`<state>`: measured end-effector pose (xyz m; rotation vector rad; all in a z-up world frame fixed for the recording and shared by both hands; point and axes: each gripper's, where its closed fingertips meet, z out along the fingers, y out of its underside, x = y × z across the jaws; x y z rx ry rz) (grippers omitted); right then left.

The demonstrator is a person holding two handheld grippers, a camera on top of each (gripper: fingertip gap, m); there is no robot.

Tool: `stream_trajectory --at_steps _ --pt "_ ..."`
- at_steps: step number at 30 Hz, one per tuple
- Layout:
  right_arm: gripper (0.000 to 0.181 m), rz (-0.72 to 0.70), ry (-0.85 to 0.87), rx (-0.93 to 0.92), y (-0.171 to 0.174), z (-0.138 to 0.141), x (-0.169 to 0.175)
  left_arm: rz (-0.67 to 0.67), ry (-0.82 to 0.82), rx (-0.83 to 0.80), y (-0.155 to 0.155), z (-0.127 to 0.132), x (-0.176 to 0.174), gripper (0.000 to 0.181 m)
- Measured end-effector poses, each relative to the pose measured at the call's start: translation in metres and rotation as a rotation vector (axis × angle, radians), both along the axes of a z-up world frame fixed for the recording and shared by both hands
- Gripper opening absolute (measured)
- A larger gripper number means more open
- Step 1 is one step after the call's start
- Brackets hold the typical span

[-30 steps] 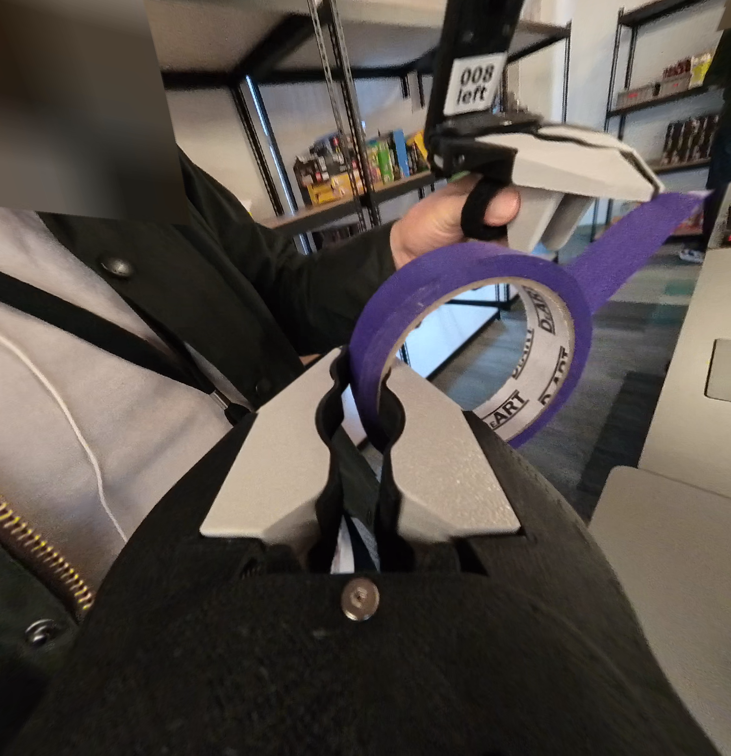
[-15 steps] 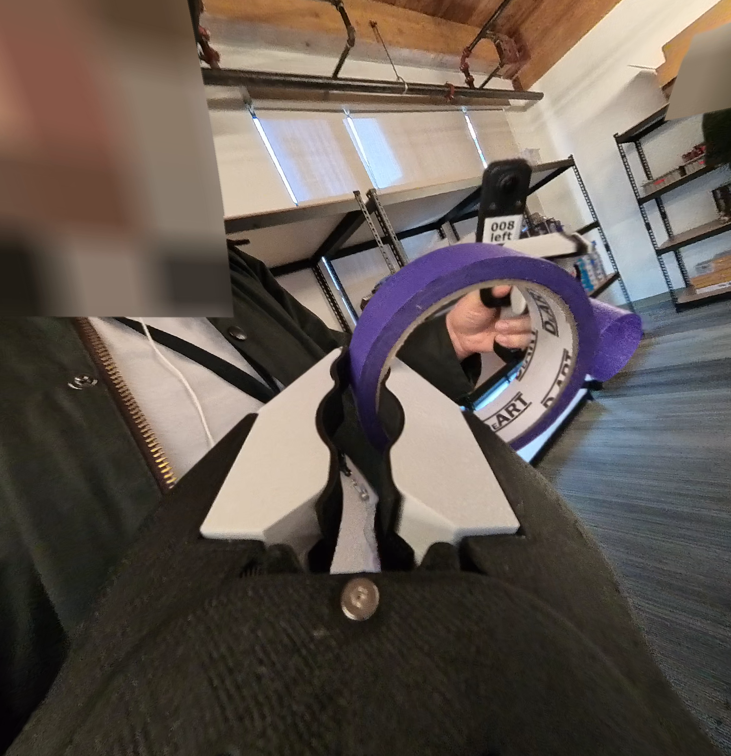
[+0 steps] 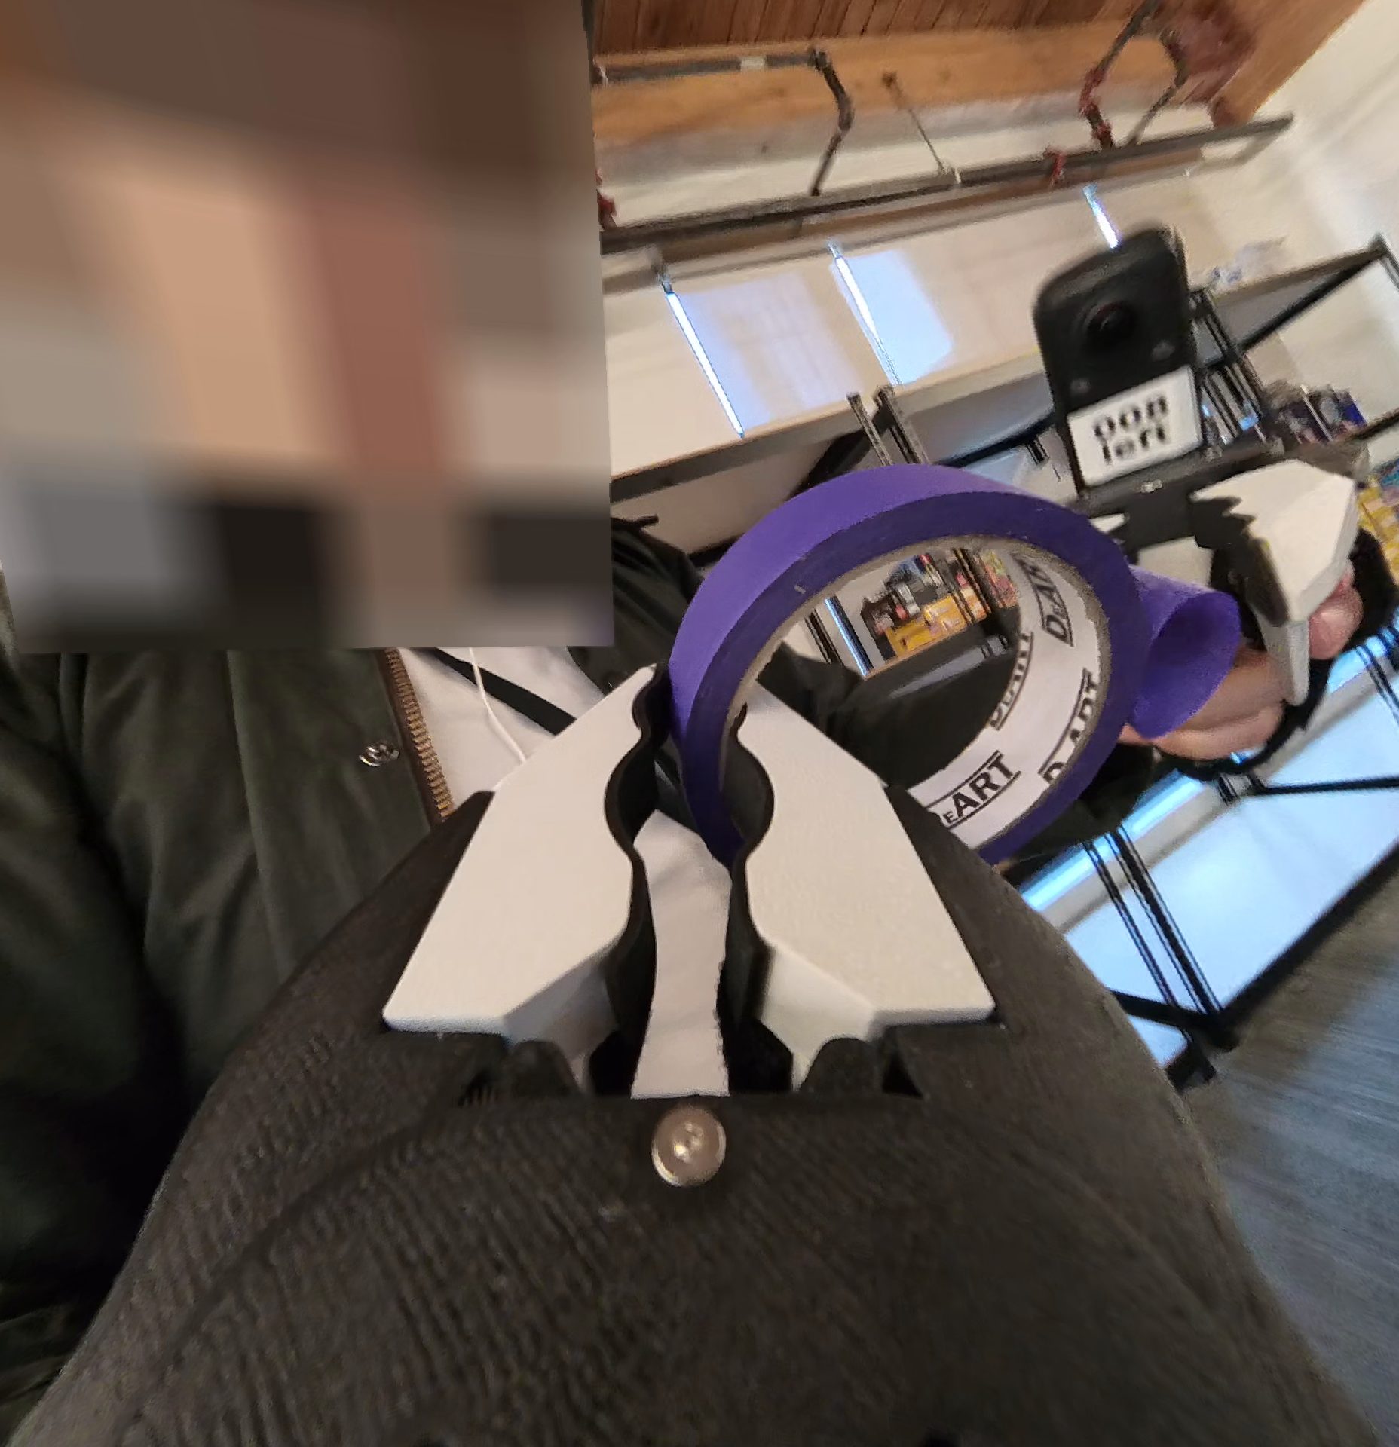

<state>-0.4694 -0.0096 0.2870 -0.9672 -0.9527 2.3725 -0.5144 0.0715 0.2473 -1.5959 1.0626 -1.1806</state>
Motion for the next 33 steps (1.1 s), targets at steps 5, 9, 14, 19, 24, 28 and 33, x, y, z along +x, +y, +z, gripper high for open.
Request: stream_trajectory --at_steps 5,9,14,19,24,28,33 --pt "0.008 -0.019 -0.021 -0.017 0.004 -0.007 -0.001 0.074 0.152 0.077 0.009 -0.016 0.000 0.000" --pt "0.008 -0.064 0.003 -0.097 0.017 -0.017 0.006 0.138 0.212 0.066 0.016 -0.033 -0.008 0.000" --pt "0.009 -0.085 0.127 -0.283 0.039 -0.027 0.020 0.100 0.273 0.014 0.011 -0.051 -0.012 0.000" --pt "0.010 -0.115 0.281 -0.508 0.071 -0.049 0.042 0.090 0.352 -0.038 0.014 -0.078 -0.010 0.000" --pt "0.011 -0.161 0.357 -0.667 0.099 -0.073 0.063 0.108 0.373 -0.115 0.027 -0.098 -0.010 0.000" --pt "0.010 -0.146 0.168 -0.879 0.123 -0.128 0.052 0.127 0.540 -0.118 0.033 -0.136 -0.011 0.000" --pt "0.013 -0.033 -0.049 -1.074 0.129 -0.220 0.037 0.125 0.763 -0.214 0.036 -0.211 -0.011 0.000"
